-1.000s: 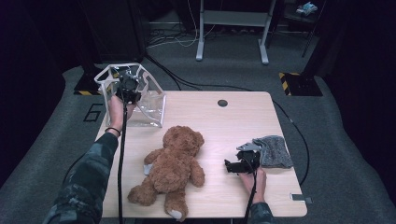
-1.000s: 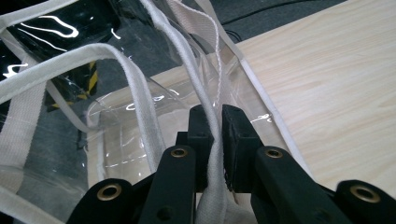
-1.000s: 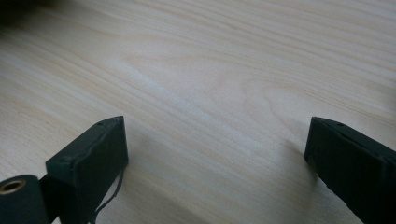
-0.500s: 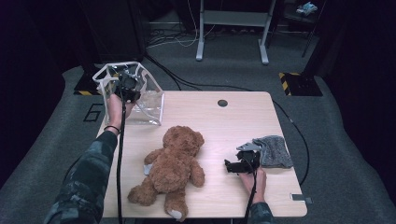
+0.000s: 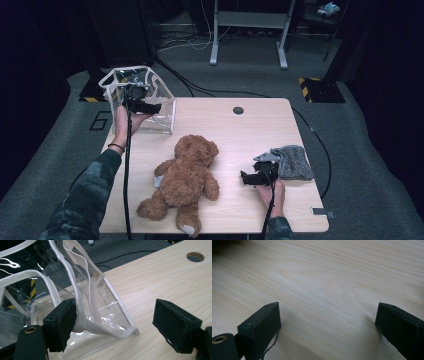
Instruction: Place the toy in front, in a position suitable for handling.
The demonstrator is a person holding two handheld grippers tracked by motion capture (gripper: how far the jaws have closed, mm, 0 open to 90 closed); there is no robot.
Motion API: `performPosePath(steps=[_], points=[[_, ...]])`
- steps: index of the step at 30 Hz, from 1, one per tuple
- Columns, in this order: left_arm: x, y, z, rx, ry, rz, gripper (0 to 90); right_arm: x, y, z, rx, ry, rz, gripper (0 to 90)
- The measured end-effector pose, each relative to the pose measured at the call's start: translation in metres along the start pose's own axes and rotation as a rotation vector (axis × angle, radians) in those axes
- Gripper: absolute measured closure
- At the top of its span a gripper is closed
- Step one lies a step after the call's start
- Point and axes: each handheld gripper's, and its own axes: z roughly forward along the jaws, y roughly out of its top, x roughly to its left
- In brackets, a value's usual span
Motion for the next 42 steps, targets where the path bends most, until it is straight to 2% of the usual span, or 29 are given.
performPosePath(steps=[5, 12, 13, 15, 19, 23, 32, 40, 42], points=[[-0.003, -0.013, -0.011, -0.015, -0.008, 0.025, 16.2, 0.001, 0.000, 0.000, 0.002, -0.005, 0.011, 5.5], [-0.005, -0.028, -0.024, -0.045, -0.038, 0.016, 14.9, 0.000, 0.000, 0.000, 0.002, -0.008, 0.011, 5.5], [-0.005, -0.030, -0.026, -0.032, -0.042, 0.027, 14.8, 0.000, 0.000, 0.000, 0.002, -0.008, 0.011, 5.5], [-0.004, -0.032, -0.026, -0.043, -0.040, 0.023, 14.8, 0.000, 0.000, 0.000, 0.001, -0.009, 0.011, 5.5], [-0.002, -0.031, -0.026, -0.060, -0.033, 0.017, 14.2, 0.000, 0.000, 0.000, 0.001, -0.009, 0.011, 5.5], [-0.003, -0.024, -0.030, -0.071, -0.030, 0.016, 9.9, 0.001, 0.000, 0.000, 0.001, -0.009, 0.012, 5.5], [-0.009, -0.029, -0.043, -0.056, -0.060, 0.035, 9.8, 0.000, 0.000, 0.000, 0.000, -0.009, 0.011, 5.5], [-0.014, -0.046, -0.054, -0.047, -0.097, 0.032, 7.9, 0.000, 0.000, 0.000, 0.002, -0.008, 0.008, 5.6], [-0.016, -0.052, -0.056, -0.041, -0.104, 0.034, 7.7, 0.001, 0.001, 0.000, 0.007, -0.009, 0.020, 5.6]])
